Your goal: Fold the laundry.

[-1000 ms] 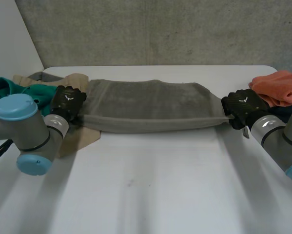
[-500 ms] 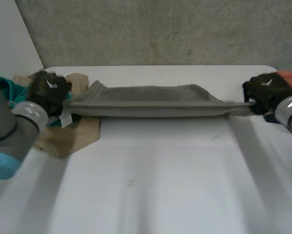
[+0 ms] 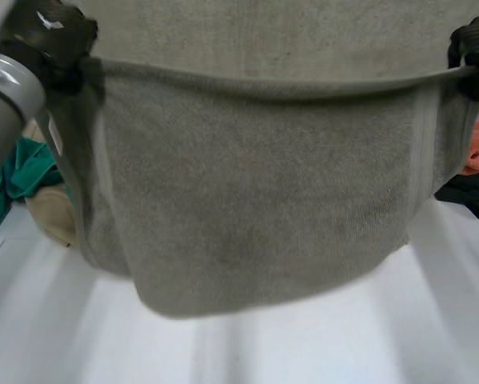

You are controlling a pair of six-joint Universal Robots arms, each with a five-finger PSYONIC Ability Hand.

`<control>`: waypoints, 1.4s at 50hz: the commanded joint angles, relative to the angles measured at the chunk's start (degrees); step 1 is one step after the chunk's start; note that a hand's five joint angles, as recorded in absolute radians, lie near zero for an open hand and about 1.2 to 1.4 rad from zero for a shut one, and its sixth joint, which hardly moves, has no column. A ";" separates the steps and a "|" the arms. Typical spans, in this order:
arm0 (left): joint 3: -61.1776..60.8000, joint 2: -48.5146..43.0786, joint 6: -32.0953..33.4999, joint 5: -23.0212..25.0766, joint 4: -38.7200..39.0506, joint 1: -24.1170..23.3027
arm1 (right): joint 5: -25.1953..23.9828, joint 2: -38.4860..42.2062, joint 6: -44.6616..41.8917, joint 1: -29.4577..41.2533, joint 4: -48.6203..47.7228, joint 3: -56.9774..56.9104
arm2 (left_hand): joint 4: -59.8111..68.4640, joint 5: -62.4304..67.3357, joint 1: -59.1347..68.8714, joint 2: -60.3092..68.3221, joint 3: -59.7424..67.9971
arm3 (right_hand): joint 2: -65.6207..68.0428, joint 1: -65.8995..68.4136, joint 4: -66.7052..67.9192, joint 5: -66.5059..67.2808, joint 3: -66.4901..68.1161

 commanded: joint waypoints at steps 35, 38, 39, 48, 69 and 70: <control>3.89 -12.71 -10.26 -3.43 29.66 -0.33 | 11.19 9.43 12.10 6.74 -38.97 3.72 | 11.37 12.42 13.84 11.32 11.74 | 12.23 14.32 11.18 11.45 11.63; -2.44 -13.68 -9.55 -3.25 30.11 -0.42 | 9.25 11.28 10.08 6.31 -37.57 7.86 | 11.37 12.42 13.84 11.32 11.74 | 12.23 14.32 11.18 11.45 11.63; -4.02 -13.85 -9.38 -3.16 30.02 -0.51 | 8.99 11.80 9.38 5.96 -36.95 8.73 | 11.37 12.42 13.84 11.32 11.74 | 12.23 14.32 11.18 11.45 11.63; -20.80 -11.67 1.41 0.43 18.88 -1.56 | 5.04 13.66 -3.88 1.30 -15.99 13.75 | 11.37 12.42 13.84 11.32 11.74 | 12.23 14.32 11.18 11.45 11.63; -30.05 8.21 9.69 -1.41 -32.56 -6.31 | 2.48 -7.70 -40.63 -6.53 19.57 28.96 | 11.37 12.42 13.84 11.32 11.74 | 12.23 14.32 11.18 11.45 11.63; -29.70 8.03 10.04 -1.32 -32.21 -6.39 | 2.66 -6.83 -40.90 -6.27 18.61 29.05 | 11.37 12.42 13.84 11.32 11.74 | 12.23 14.32 11.18 11.45 11.63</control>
